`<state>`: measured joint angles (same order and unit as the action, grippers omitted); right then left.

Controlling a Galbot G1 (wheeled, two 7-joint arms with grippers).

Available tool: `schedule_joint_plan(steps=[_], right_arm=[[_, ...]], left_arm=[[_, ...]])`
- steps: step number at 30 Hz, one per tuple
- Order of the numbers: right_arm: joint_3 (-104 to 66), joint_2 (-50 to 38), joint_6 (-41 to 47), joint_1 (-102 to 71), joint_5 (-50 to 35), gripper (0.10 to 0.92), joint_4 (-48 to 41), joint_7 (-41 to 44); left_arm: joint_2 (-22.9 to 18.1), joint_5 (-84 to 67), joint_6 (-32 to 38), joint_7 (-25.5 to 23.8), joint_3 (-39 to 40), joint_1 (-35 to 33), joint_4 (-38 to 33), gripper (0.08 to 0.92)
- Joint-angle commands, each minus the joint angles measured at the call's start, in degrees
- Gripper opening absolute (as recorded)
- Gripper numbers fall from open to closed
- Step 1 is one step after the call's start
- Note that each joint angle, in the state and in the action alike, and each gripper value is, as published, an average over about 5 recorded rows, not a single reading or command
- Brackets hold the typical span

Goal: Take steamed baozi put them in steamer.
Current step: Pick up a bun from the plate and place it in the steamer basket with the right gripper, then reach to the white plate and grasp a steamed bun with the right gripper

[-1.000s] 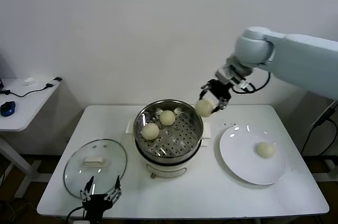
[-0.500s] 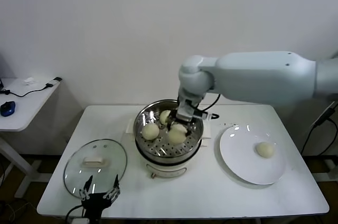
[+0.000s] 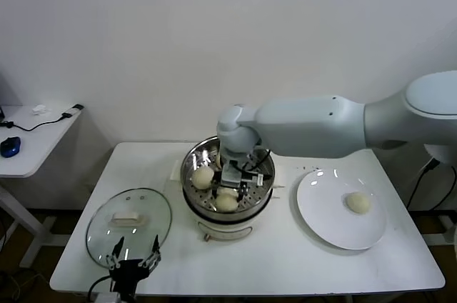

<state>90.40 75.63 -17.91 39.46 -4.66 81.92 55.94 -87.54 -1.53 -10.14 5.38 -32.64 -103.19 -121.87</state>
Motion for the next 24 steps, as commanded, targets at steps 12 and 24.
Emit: schedule_joint_plan(steps=[12, 24], right_arm=[[-2.4, -7.81, -5.0, 9.7, -10.65, 0.823, -0.15, 2.74], [14.03, -36.35, 1.98, 24.86, -19.97, 0.823, -3.19, 12.74]], left_arm=[[0.07, -0.08, 0.02, 0.03, 0.16, -0.64, -0.89, 0.823], [0.89, 0.13, 0.71, 0.23, -0.11, -1.67, -1.55, 0.823]])
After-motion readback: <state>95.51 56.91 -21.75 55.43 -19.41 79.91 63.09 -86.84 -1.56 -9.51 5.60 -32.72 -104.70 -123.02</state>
